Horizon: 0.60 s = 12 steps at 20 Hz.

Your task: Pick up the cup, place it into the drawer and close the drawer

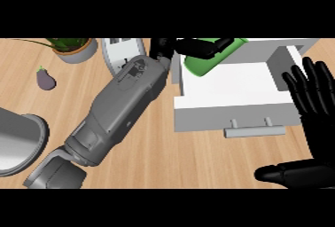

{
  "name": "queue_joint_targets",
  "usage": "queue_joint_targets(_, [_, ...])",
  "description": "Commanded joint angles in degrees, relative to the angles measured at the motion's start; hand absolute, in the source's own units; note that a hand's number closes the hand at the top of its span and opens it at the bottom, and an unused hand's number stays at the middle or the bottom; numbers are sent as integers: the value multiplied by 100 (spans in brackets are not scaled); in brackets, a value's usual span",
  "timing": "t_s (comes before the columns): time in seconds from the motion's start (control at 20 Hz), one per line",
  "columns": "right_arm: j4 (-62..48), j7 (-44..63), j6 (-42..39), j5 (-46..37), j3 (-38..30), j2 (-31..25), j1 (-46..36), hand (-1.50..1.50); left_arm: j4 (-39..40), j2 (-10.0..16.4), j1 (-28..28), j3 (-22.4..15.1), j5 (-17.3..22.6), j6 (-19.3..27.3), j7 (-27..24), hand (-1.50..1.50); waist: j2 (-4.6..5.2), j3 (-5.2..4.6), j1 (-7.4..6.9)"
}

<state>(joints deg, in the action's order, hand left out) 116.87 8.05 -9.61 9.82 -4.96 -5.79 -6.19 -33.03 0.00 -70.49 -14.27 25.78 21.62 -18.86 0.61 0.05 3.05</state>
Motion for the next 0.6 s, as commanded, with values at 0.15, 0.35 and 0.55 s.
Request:
queue_joint_targets(0.15, [-378,-270,-252,133,-104,-110,-47,-150,665,0,-295,-870,469,256,-171,150,47,7,190])
queue_joint_targets(0.35, [-26,145,-94,176,-57,-106,-150,-150,779,0,-335,-1207,679,214,-168,150,28,2,173])
queue_joint_targets(0.55, [-232,-293,-233,-10,160,20,64,-150,1073,0,-427,-1590,625,459,-98,150,70,9,314])
